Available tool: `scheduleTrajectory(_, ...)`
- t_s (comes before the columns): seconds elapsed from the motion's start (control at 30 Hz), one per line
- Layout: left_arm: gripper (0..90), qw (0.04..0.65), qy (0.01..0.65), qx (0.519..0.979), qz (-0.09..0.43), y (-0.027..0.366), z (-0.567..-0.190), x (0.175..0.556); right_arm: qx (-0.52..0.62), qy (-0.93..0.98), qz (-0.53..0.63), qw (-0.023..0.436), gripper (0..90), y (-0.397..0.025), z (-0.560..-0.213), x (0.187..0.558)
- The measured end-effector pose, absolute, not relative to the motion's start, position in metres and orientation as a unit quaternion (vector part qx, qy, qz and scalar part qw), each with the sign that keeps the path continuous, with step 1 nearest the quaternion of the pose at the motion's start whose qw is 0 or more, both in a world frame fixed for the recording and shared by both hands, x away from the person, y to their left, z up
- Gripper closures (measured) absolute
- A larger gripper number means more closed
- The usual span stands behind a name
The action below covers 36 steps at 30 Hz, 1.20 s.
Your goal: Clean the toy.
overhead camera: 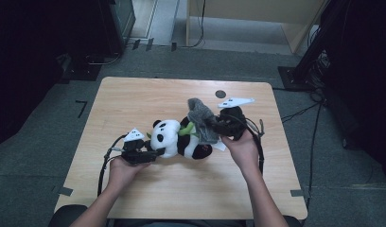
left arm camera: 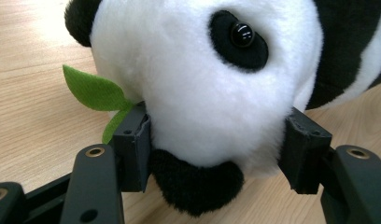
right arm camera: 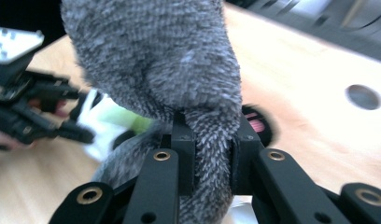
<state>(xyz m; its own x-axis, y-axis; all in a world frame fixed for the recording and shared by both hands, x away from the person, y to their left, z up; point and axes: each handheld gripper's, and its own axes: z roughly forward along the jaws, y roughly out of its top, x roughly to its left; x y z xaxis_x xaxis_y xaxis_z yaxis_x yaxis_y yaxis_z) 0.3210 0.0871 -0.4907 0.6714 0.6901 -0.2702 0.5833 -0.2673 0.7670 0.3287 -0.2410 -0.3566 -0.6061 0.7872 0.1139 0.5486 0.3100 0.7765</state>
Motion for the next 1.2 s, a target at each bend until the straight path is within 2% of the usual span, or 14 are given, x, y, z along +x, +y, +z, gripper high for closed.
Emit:
scheduleTrajectory(0.07,37.2,0.451,0.399,0.796,0.062,0.087,-0.490,0.320,0.424,0.788,0.418,0.155,77.1,-0.252,-0.353,0.326)
scheduleTrajectory(0.33,36.5,0.455,0.400,0.794,0.057,0.087,-0.489,0.321,0.408,0.789,0.441,0.126,76.6,-0.282,-0.354,0.305)
scheduleTrajectory(0.6,36.7,0.444,0.396,0.801,0.066,0.083,-0.488,0.321,0.358,0.841,0.400,0.068,75.1,-0.254,-0.391,0.287)
scheduleTrajectory(0.73,36.7,0.438,0.393,0.806,0.066,0.082,-0.489,0.321,0.346,0.857,0.371,0.092,74.7,-0.245,-0.407,0.287)
scheduleTrajectory(0.9,36.5,0.440,0.395,0.804,0.062,0.083,-0.489,0.322,0.373,0.845,0.370,0.103,74.9,-0.259,-0.418,0.292)
scheduleTrajectory(1.07,36.2,0.442,0.397,0.802,0.060,0.084,-0.489,0.322,0.389,0.833,0.384,0.087,75.2,-0.269,-0.428,0.296)
scheduleTrajectory(1.2,36.0,0.443,0.399,0.801,0.058,0.084,-0.489,0.323,0.402,0.829,0.377,0.095,75.3,-0.276,-0.427,0.297)
